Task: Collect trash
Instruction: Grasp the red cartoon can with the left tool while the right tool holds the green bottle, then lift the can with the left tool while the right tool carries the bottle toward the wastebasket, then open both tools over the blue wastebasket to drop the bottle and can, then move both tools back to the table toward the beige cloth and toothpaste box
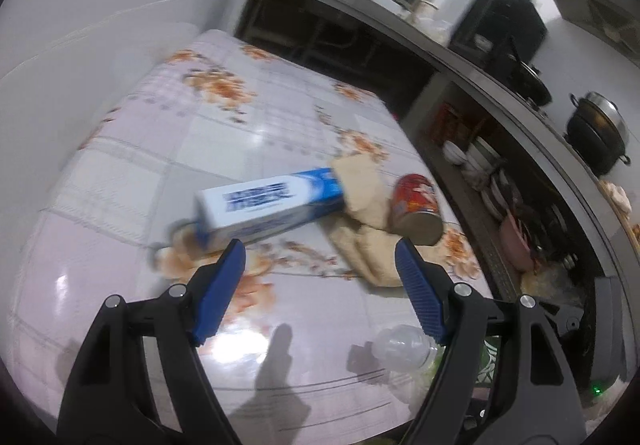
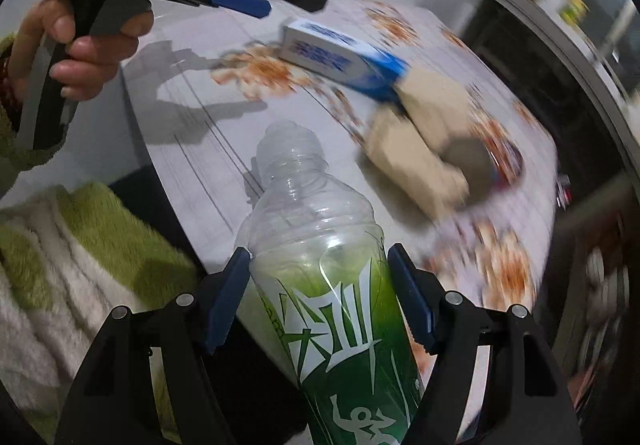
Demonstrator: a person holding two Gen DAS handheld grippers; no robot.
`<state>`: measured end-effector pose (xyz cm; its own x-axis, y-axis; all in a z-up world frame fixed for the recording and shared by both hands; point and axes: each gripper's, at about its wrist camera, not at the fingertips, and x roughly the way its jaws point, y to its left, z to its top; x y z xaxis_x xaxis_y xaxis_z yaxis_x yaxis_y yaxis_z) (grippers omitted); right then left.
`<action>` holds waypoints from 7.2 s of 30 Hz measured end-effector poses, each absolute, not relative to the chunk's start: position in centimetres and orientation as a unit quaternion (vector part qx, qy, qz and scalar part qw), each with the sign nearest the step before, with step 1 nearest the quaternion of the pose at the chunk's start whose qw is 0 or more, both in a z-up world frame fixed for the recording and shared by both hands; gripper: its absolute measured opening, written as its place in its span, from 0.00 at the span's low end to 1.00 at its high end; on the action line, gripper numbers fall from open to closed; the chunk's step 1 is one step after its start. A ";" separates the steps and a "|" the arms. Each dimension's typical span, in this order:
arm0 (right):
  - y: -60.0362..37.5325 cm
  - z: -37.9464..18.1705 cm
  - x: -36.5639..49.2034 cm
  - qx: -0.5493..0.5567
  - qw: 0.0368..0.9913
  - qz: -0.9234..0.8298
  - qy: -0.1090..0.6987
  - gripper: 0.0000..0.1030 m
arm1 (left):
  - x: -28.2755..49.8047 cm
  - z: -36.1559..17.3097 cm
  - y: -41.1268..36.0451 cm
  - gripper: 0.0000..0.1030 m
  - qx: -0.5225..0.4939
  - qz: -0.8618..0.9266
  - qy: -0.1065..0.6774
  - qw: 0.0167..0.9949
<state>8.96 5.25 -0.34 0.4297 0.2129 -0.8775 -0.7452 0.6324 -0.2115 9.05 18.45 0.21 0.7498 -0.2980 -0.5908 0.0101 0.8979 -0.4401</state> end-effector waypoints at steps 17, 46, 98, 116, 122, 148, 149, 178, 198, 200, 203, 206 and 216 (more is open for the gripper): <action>-8.7 -0.2 12.4 -0.061 0.857 0.123 0.497 0.67 | 26.2 0.8 3.0 0.73 -0.056 -0.202 0.483 0.850; -12.8 -0.5 14.4 0.087 0.855 0.082 0.505 0.67 | 19.7 0.7 -1.9 0.60 -0.028 -0.216 0.391 0.895; -16.7 -3.9 15.3 0.317 0.751 0.157 0.557 0.68 | 10.6 -1.5 -4.4 0.60 0.040 -0.220 0.378 0.898; -18.8 -3.9 14.8 0.348 0.753 0.150 0.538 0.68 | 11.0 -1.2 -4.4 0.60 0.028 -0.210 0.398 0.893; -18.9 -3.8 14.7 0.351 0.753 0.154 0.535 0.68 | 10.9 -1.1 -4.4 0.59 0.027 -0.208 0.399 0.893; -33.1 -4.4 6.8 0.489 0.764 0.050 0.418 0.68 | 14.0 3.2 -13.3 0.59 0.057 -0.310 0.375 0.872; -34.4 -5.1 5.9 0.498 0.760 0.031 0.416 0.68 | 14.4 3.1 -14.4 0.59 0.060 -0.317 0.377 0.868; -44.9 -18.1 14.0 0.341 0.781 -0.150 0.502 0.69 | 20.0 -1.7 -26.8 0.59 0.090 -0.357 0.457 0.810; -42.8 -19.8 1.0 0.433 0.737 -0.185 0.485 0.69 | 23.2 -6.3 -39.9 0.72 0.063 -0.384 0.523 0.758; -42.6 -19.8 1.3 0.430 0.738 -0.182 0.487 0.69 | 22.7 -5.0 -38.9 0.72 0.055 -0.393 0.516 0.759; -42.3 -19.7 1.3 0.431 0.737 -0.176 0.490 0.69 | 22.0 -3.0 -36.4 0.72 0.052 -0.398 0.499 0.768; -41.4 -19.3 2.0 0.425 0.741 -0.165 0.492 0.69 | 21.2 -0.9 -32.6 0.72 0.044 -0.397 0.484 0.778; -37.8 -14.5 4.5 0.396 0.779 -0.107 0.474 0.69 | 17.9 2.4 -14.5 0.72 -0.010 -0.306 0.432 0.848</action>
